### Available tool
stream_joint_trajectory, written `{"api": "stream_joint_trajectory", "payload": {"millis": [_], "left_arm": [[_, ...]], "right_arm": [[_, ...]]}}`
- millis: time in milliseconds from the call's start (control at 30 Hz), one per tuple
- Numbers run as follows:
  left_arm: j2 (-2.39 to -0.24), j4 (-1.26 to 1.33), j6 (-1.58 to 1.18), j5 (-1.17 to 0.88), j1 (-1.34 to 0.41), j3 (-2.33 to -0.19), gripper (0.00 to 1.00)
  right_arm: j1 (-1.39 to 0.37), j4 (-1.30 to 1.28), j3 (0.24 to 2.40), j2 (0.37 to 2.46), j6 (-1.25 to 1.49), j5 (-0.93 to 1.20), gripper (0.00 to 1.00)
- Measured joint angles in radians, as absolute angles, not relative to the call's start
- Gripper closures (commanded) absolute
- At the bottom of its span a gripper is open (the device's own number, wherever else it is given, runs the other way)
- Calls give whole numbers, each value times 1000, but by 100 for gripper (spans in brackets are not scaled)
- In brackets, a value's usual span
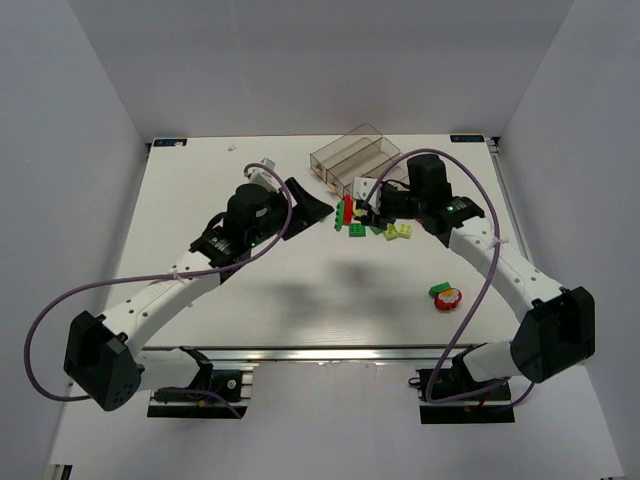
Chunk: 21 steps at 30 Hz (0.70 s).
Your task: Sort the legos into containers by color
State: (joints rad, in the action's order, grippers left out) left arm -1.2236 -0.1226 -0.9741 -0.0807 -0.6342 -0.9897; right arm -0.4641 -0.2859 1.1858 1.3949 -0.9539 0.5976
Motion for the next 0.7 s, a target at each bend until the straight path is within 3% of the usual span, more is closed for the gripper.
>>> {"api": "stream_joint_trajectory", "payload": {"millis": [267,700], "left_arm": [[-1283,-25,-974,-179,-634,-968,28],[-1289,106,-974,-285,-634,-921,28]], "right_arm": [[-476,-235,1134,1346,-1025,610,100],[-476,-154,1080,1302,-1013,654,100]]}}
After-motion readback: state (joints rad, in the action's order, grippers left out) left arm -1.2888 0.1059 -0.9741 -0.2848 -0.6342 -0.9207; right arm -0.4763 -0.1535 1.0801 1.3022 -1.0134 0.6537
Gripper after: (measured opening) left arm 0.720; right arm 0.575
